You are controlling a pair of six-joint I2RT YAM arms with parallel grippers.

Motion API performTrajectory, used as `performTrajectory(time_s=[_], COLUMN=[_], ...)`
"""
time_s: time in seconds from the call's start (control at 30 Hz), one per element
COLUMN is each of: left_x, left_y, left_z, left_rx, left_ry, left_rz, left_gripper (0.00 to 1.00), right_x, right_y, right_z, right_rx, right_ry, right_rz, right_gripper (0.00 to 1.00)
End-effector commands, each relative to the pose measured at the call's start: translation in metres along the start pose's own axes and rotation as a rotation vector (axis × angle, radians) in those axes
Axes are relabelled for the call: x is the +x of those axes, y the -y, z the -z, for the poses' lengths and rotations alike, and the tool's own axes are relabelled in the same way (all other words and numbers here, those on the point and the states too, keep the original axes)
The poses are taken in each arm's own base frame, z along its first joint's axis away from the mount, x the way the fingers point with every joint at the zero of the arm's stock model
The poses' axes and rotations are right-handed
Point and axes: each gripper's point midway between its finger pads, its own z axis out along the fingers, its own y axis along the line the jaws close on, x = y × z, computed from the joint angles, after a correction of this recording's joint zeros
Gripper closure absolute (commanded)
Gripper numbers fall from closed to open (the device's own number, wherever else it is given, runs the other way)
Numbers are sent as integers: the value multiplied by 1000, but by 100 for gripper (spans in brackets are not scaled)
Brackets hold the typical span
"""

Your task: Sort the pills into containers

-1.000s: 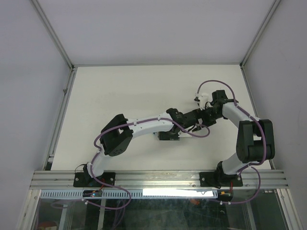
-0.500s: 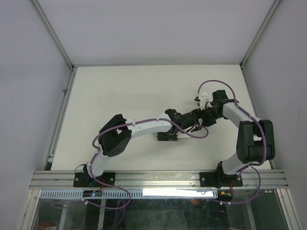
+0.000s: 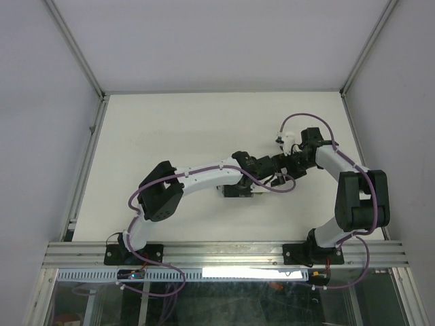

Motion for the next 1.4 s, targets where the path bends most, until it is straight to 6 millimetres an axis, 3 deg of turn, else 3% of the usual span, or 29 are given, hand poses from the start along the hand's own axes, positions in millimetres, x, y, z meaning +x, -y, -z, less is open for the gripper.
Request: performTrajectory(time_s=[0.0, 0.03, 0.1, 0.2, 0.3, 0.37, 0.4, 0.47, 0.5, 0.57, 0.6, 0.67, 0.7, 0.77, 0.87, 0.93, 1.03, 1.13, 1.2, 1.23, 1.3, 1.37], left_x=[-10, -9, -19, -1, -20, -1, 3, -20, -23, 1, 5, -20, -22, -3, -14, -3, -18, 0, -20, -24, 0, 1], left_y=[-19, -24, -15, -25, -3, -21, -24, -10, -10, -26, -25, -13, -16, -31, -13, -30, -17, -22, -6, -8, -30, -24], left_z=[19, 23, 32, 18, 28, 14, 17, 34, 31, 10, 13, 32, 29, 20, 25, 18, 26, 13, 30, 31, 11, 15], left_rx=[-31, -42, -34, -28, -20, -40, -36, -53, -42, -31, -37, -47, -53, -62, -45, -67, -53, -56, -53, -61, -53, -47], left_ry=[119, 106, 120, 56, 117, 71, 34, 82, 114, 63, 15, 114, 159, 98, 113, 100, 131, 63, 104, 154, 118, 64], left_rz=[46, 70, 28, 54, -8, 54, 97, 31, 10, 85, 104, 33, 18, 87, 18, 44, 33, 52, 9, -17, 71, 81], left_gripper=[100, 100, 100, 100, 100, 100, 100, 100, 100, 100, 100, 100, 100, 100, 100, 100, 100, 100, 100, 100, 100, 100], right_x=[-22, -22, -25, -22, -26, -24, -23, -27, -28, -24, -23, -28, -28, -24, -27, -25, -25, -25, -26, -28, -25, -26], right_y=[-3, -3, -2, -2, -3, -3, -3, -2, -3, -3, -3, -2, -3, -2, -2, -2, 0, -1, -1, -1, -2, 0], right_z=[13, 13, 14, 14, 16, 15, 15, 16, 16, 16, 17, 18, 18, 16, 16, 16, 17, 18, 17, 18, 18, 19], right_rx=[0, 2, 5, 1, 6, -1, 2, 7, 5, 2, 5, 13, 6, 2, 8, 1, 14, 9, 11, 8, 5, 14], right_ry=[67, 72, 86, 71, 92, 81, 81, 95, 92, 80, 85, 109, 97, 80, 96, 82, 97, 90, 100, 100, 88, 110], right_rz=[38, 41, 43, 38, 42, 38, 40, 43, 42, 37, 39, 44, 37, 33, 36, 31, 34, 32, 35, 34, 31, 36], right_gripper=[6, 5, 5, 5, 5, 5, 5, 4, 4, 4, 4, 3, 3, 2, 2, 2, 2, 2, 1, 1, 2, 1])
